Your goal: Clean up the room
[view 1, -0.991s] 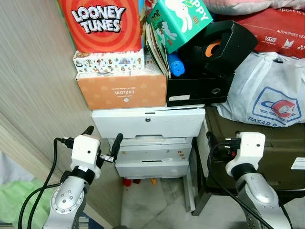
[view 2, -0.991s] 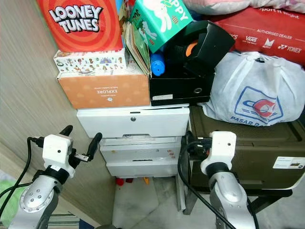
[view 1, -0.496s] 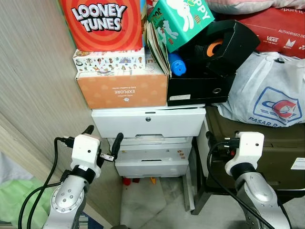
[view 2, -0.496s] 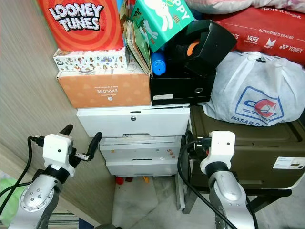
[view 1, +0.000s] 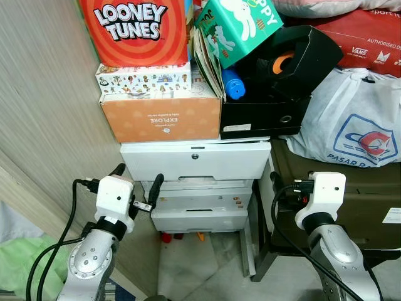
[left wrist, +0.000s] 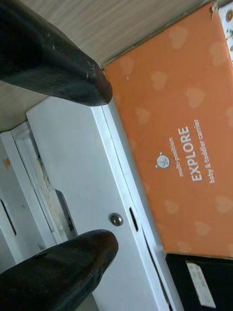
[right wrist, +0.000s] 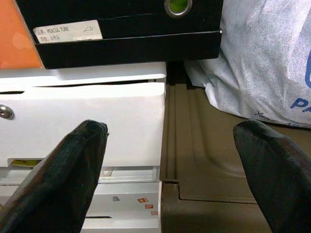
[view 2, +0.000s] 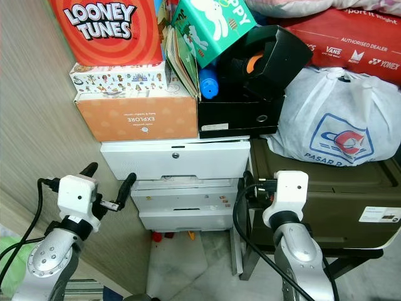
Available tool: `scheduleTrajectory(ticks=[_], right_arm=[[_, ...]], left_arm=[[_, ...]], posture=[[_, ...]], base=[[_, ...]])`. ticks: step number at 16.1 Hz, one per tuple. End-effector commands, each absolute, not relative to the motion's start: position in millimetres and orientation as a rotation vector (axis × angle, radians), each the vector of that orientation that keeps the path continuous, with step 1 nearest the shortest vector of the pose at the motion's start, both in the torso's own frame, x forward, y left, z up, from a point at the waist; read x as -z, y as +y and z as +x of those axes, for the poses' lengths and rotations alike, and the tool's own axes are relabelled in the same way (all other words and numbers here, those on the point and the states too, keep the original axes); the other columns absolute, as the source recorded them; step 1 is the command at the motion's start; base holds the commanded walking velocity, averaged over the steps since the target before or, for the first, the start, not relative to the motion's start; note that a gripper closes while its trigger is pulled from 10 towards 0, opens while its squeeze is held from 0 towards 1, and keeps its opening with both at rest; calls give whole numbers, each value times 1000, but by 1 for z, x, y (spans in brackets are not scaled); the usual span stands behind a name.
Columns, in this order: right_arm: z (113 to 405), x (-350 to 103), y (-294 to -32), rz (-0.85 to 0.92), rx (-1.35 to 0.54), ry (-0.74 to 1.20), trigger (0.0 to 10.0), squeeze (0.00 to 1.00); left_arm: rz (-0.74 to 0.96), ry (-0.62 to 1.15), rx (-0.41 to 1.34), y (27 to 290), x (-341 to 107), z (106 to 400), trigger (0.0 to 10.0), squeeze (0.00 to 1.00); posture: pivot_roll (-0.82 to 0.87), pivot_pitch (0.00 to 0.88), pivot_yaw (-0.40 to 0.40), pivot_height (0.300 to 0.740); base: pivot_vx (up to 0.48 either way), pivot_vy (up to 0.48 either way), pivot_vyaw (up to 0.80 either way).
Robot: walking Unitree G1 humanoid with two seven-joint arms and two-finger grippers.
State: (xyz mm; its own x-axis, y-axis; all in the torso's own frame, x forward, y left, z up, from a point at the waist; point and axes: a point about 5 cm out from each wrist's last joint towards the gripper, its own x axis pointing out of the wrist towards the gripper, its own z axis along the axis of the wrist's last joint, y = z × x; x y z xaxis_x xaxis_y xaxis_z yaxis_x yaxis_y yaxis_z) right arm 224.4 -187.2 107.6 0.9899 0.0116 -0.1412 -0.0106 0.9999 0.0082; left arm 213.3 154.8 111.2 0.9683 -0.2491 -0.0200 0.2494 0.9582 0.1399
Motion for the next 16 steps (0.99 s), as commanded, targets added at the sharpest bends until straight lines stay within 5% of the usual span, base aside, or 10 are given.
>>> scheduleTrajectory(ticks=[1, 16], right_arm=[[226, -107, -187, 5, -16, 150, 10000, 0], [228, -106, -187, -5, -23, 156, 10000, 0]], left_arm=[[152, 3, 258, 156, -111, 214, 10000, 0], [149, 3, 269, 154, -110, 215, 10000, 0]], posture=[[-77, 0, 23, 740], [-82, 0, 21, 740]], base=[[0, 0, 0], [0, -16, 0]])
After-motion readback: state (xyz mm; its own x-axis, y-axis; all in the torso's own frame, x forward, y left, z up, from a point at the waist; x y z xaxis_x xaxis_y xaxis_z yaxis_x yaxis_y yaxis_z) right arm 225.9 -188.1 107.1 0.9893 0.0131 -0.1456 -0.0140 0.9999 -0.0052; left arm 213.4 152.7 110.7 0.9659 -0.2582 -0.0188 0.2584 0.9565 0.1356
